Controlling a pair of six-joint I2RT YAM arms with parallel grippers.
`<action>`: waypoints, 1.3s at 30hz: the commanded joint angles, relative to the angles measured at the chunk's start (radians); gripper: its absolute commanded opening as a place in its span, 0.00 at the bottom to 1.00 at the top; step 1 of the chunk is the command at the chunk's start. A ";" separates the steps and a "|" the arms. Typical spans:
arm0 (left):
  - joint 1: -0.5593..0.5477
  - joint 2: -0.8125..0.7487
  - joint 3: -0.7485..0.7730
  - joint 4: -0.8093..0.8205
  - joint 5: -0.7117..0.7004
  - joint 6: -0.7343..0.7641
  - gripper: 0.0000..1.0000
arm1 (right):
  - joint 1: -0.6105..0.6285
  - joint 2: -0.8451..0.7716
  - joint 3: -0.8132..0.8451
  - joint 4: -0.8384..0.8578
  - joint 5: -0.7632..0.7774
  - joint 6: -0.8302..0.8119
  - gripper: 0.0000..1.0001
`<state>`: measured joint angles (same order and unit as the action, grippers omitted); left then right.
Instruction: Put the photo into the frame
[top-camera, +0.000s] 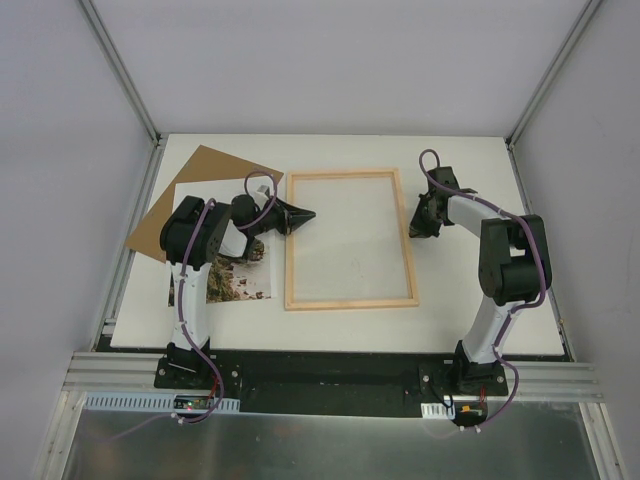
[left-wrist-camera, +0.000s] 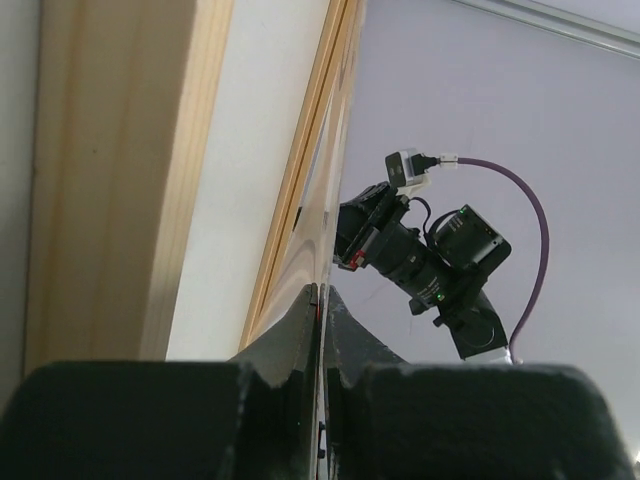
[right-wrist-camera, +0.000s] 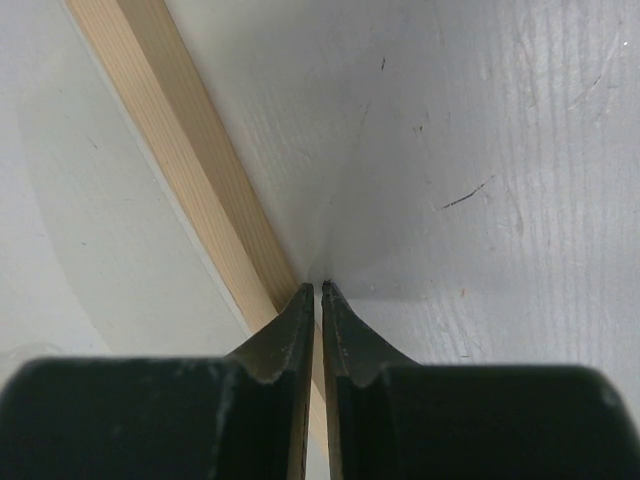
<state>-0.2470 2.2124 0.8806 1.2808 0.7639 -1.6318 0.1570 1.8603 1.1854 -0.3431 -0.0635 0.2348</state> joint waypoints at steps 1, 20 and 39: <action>0.006 -0.014 -0.022 0.172 -0.017 -0.026 0.00 | 0.015 0.013 0.037 -0.017 0.007 -0.006 0.09; 0.011 -0.049 -0.029 0.127 -0.028 0.020 0.00 | 0.016 0.011 0.039 -0.020 0.010 -0.008 0.09; 0.017 -0.080 -0.015 0.086 0.009 0.087 0.00 | 0.016 0.010 0.039 -0.022 0.008 -0.011 0.09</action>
<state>-0.2401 2.1910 0.8520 1.2839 0.7551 -1.5734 0.1619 1.8660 1.1950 -0.3519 -0.0601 0.2314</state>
